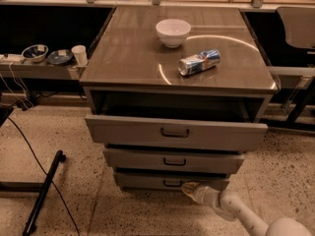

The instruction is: Close bottom drawer

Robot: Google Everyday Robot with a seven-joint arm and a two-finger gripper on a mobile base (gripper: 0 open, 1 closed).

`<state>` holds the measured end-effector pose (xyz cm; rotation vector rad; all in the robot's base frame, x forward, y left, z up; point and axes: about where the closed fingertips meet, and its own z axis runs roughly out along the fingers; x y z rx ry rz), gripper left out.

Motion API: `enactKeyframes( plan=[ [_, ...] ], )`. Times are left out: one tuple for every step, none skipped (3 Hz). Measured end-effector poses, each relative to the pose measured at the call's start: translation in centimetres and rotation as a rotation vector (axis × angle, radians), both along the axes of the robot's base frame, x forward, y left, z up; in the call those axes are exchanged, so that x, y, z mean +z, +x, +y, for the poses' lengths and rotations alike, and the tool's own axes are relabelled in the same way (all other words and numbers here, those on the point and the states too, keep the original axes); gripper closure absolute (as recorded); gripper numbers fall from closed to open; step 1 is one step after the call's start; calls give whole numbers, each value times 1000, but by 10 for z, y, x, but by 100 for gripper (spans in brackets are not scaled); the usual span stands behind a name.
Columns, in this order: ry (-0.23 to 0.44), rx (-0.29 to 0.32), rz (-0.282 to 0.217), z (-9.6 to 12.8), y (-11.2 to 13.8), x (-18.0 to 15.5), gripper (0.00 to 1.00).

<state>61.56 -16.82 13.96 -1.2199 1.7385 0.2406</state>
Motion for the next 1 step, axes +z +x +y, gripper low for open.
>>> enactKeyframes(
  plan=[
    [-19, 71, 34, -18, -28, -2, 100]
  ],
)
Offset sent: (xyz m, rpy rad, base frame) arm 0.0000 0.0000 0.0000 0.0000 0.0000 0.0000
